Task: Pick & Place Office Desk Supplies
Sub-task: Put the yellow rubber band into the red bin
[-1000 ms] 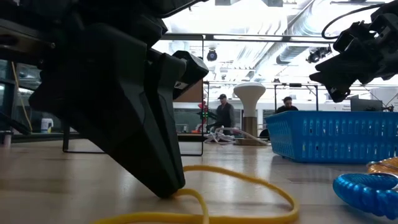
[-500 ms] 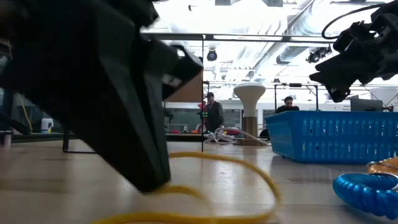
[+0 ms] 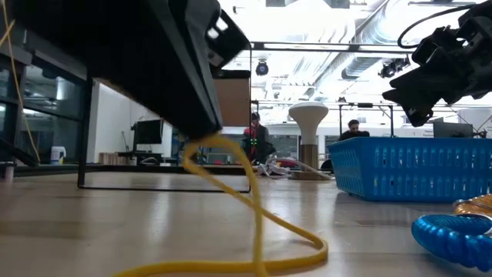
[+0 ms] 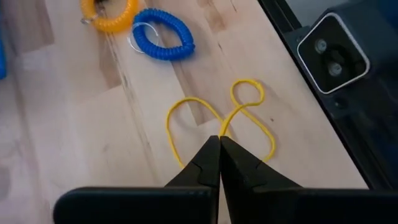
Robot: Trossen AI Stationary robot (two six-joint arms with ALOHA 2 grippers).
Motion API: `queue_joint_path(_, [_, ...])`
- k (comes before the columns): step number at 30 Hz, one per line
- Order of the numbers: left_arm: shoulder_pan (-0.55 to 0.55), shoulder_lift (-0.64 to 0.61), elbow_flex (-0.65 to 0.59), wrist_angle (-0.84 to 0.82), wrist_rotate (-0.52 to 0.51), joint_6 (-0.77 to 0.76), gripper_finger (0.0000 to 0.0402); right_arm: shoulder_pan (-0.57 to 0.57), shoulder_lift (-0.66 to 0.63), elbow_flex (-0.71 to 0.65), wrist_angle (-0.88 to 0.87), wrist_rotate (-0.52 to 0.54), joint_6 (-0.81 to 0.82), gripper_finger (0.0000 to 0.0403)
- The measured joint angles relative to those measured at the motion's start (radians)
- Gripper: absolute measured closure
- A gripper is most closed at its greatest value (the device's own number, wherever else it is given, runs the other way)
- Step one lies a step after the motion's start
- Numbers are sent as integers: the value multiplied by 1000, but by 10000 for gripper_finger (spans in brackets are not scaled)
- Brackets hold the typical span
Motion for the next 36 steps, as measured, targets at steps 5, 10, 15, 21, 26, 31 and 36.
queue_joint_path(5, [-20, -55, 0, -69, -64, 0, 401, 0, 0, 0, 0, 0, 0, 292])
queue_joint_path(10, [-37, -124, 0, -158, -104, -40, 401, 0, 0, 0, 0, 0, 0, 292])
queue_joint_path(15, [-38, -152, 0, -187, -105, -83, 401, 0, 0, 0, 0, 0, 0, 292])
queue_joint_path(21, [-45, -152, 0, -195, -105, -84, 401, 0, 0, 0, 0, 0, 0, 292])
queue_joint_path(26, [-48, -152, 0, -196, -105, -86, 401, 0, 0, 0, 0, 0, 0, 292])
queue_joint_path(31, [-48, -152, 0, -195, -105, -86, 401, 0, 0, 0, 0, 0, 0, 292])
queue_joint_path(36, [-48, -148, 0, -191, -105, -82, 401, 0, 0, 0, 0, 0, 0, 292])
